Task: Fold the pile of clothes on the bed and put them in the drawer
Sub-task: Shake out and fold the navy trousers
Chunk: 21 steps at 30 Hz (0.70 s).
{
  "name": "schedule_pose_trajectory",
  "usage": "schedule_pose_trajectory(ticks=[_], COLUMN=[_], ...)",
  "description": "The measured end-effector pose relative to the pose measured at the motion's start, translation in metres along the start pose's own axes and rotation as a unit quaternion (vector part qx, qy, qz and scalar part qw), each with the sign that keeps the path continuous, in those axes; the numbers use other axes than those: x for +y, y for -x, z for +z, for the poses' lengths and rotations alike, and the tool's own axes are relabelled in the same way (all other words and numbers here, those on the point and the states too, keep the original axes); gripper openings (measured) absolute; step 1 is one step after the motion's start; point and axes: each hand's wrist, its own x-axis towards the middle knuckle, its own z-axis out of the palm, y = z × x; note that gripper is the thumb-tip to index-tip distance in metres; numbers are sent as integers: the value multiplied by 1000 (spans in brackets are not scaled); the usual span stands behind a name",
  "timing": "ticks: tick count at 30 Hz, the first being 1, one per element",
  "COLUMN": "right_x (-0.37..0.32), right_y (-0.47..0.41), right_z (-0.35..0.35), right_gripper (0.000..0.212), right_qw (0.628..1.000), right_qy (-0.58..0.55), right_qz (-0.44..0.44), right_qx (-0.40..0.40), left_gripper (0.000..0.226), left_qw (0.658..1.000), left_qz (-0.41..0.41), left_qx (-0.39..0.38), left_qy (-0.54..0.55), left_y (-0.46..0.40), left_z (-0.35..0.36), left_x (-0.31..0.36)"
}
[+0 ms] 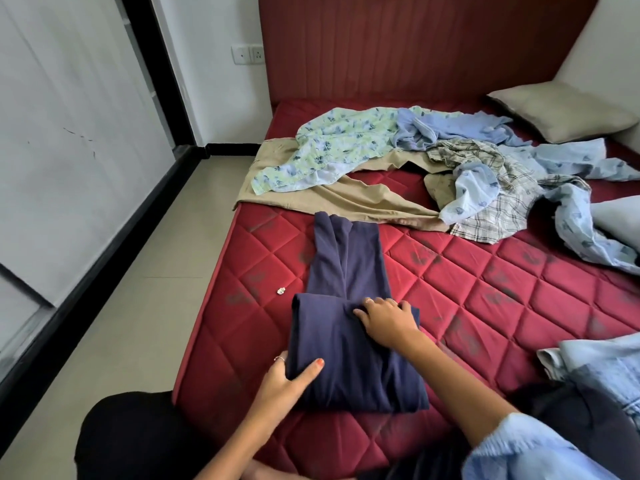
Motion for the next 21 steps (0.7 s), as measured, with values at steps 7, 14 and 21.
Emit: schedule_pose_trajectory(ticks=[7, 14, 21], right_x=[32, 25, 11], right_y=[32, 11, 4], right_z=[22, -5, 8], right_gripper=[43, 11, 32], right_qw=[989, 946, 964], right_qy=[-110, -140, -115], right_qz=[68, 28, 72], right_qx=[73, 291, 229], left_gripper=[60, 48, 48], left_qw=[988, 986, 986], left_qz=[65, 105, -2], left_qx=[99, 112, 56], left_qy=[-104, -67, -156], left_y=[0, -14, -54], left_z=[21, 19, 17], left_x=[-3, 7, 23])
